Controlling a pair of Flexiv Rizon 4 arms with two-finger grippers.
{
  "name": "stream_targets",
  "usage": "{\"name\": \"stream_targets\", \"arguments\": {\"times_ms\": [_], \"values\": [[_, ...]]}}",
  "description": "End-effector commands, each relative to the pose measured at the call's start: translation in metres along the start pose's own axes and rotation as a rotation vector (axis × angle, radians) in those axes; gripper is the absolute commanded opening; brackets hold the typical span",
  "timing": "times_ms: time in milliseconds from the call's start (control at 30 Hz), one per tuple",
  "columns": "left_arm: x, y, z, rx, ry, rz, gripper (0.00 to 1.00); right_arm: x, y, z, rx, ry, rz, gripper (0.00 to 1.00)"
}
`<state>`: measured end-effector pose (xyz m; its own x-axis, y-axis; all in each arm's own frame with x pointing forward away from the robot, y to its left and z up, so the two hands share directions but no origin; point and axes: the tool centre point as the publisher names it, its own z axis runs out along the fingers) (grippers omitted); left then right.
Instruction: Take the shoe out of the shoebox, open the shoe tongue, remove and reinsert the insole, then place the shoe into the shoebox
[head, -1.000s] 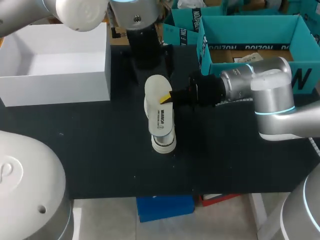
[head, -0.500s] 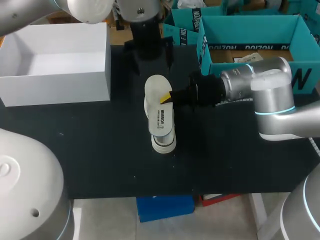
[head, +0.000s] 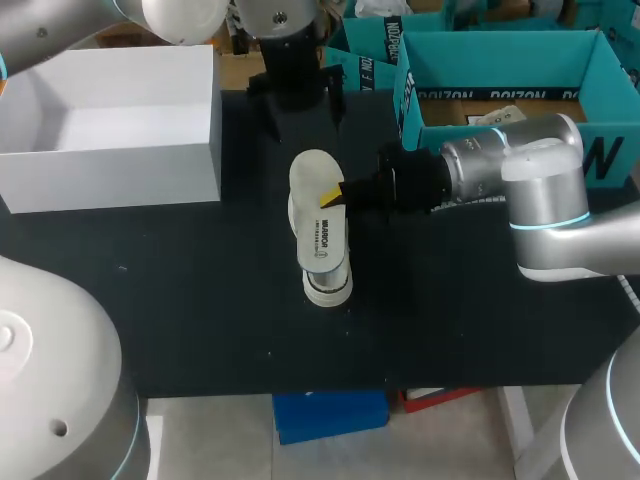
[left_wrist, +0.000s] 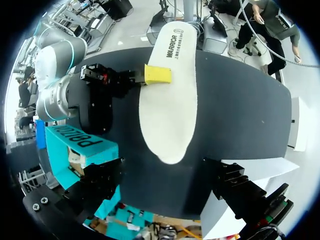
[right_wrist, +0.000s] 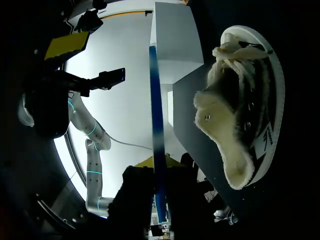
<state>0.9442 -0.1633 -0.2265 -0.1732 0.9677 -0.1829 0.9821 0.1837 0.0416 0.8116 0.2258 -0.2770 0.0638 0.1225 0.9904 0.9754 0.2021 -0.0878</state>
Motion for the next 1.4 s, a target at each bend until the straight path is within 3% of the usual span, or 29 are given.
{"name": "stream_targets", "arguments": {"times_ms": [33, 367, 1400], "values": [[-0.002, 0.010, 0.007, 0.006, -0.006, -0.009, 1.00, -0.001, 0.001, 0.001, 0.000, -0.001, 0.000, 0.00], [0.000, 0.007, 0.009, 0.008, -0.006, -0.020, 1.00, -0.001, 0.001, 0.001, 0.000, -0.001, 0.000, 0.00], [0.004, -0.129, -0.030, -0.002, -0.001, -0.008, 1.00, -0.001, 0.001, 0.001, 0.000, -0.001, 0.000, 0.00]]}}
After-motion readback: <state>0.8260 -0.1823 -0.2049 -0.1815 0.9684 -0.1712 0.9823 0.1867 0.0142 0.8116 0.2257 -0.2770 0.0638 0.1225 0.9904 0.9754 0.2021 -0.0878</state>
